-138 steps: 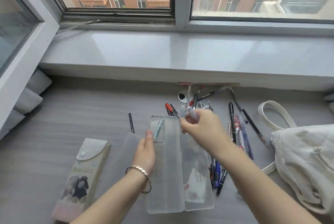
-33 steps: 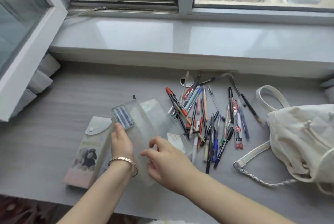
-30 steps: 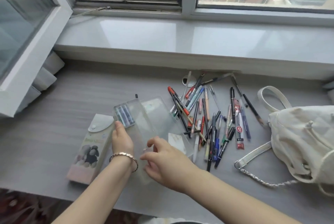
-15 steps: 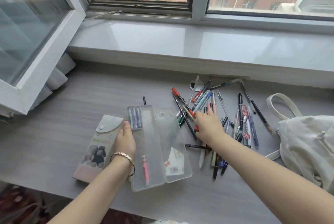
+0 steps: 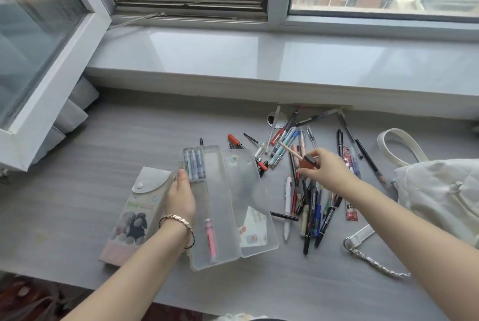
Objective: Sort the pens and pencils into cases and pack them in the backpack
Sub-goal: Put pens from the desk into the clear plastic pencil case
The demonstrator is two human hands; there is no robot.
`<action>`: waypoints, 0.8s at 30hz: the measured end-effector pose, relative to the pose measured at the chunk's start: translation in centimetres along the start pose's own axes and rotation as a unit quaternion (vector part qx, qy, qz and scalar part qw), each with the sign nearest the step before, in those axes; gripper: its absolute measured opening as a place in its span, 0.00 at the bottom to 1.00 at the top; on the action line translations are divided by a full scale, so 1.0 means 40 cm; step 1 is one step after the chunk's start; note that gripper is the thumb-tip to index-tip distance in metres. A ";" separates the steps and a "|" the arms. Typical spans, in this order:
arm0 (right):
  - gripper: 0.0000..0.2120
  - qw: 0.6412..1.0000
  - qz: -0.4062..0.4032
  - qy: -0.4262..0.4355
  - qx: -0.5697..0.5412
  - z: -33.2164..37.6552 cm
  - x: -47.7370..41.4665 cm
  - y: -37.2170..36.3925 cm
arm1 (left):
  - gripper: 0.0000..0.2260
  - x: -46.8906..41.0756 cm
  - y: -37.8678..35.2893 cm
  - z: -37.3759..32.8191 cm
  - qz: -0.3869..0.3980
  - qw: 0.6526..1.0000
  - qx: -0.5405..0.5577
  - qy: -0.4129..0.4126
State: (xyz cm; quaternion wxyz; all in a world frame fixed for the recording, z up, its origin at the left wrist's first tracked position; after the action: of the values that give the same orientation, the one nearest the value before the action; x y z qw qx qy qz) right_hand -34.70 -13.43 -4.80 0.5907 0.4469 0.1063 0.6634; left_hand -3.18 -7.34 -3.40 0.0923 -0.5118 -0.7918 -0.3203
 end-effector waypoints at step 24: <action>0.10 0.953 -0.001 0.286 -0.102 0.298 0.266 -0.158 | 0.25 0.080 -0.127 0.005 0.112 0.992 0.052 -0.004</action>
State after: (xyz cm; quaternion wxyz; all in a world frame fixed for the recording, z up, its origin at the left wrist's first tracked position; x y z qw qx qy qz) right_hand -20.74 -6.91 2.83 0.5785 0.1754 0.2026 0.7704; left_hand -9.02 -6.18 -4.12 0.1505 -0.5929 -0.7457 -0.2642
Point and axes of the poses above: each hand's wrist, its own x-axis away from the middle knuckle, its own y-axis out of the back of the hand, z = x × y, the point moved 10 cm from there along -x, towards the middle knuckle, and after that the axes turned 4 degrees about -y, right-handed, at the moved point
